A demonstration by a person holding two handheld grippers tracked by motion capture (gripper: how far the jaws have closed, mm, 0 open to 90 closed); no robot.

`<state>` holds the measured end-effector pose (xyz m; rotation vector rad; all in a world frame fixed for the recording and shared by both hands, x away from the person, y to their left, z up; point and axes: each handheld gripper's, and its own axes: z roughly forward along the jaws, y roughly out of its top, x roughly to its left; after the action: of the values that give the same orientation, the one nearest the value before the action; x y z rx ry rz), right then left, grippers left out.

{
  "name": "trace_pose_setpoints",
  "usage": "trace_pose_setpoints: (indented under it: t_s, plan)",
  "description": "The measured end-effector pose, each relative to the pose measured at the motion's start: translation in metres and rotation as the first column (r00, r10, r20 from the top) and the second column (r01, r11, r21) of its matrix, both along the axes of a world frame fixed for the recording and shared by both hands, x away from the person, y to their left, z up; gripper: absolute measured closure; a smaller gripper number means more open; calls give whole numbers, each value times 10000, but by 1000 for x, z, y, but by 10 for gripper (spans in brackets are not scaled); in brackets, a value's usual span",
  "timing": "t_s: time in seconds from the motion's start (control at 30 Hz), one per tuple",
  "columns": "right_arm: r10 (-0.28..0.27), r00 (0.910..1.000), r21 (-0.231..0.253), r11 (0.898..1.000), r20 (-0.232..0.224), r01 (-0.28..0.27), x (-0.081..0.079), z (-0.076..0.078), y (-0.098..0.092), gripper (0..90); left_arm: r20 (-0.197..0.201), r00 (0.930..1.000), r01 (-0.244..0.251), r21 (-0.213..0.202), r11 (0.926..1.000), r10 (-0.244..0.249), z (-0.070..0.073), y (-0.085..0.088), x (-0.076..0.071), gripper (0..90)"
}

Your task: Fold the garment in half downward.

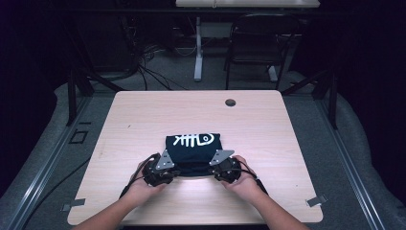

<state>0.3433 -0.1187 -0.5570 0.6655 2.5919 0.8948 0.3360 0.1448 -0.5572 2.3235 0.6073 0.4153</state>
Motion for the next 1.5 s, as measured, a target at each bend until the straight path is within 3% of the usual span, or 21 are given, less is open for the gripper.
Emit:
trace_pose_setpoints:
  t_s: [0.13,0.37,0.7,0.93,1.17,1.33,1.47,1.5]
  plan:
    - [73,9999,228,9997,-133,-70,-3,3,0,735,-19,10000,5,-66,10000,-5,1,0,-2,659]
    - [199,9997,166,9997,-136,-197,-8,6,0,733,-123,9999,-23,-187,9998,21,3,1,-2,657]
    - [94,9997,329,9994,-230,-87,-12,15,-7,720,-118,9999,-2,-282,9996,-1,16,4,-4,641]
    - [2,9999,653,9979,-164,9,-17,32,-12,701,-240,9994,-257,-834,9962,238,31,11,-6,613]
    - [-168,9998,913,9957,52,162,-22,45,-19,679,-502,9948,-955,-1544,9834,888,39,29,-12,587]
    - [-293,9995,968,9949,116,280,-24,49,-25,667,-585,9896,-1393,-1700,9755,1311,38,44,-15,572]
    - [-778,9969,1262,9891,120,757,-29,51,-38,650,-808,9794,-1978,-2013,9593,1850,32,63,-19,554]
    - [-778,9969,1262,9891,120,757,-29,51,-38,650,-808,9794,-1978,-2013,9593,1850,32,63,-19,552]
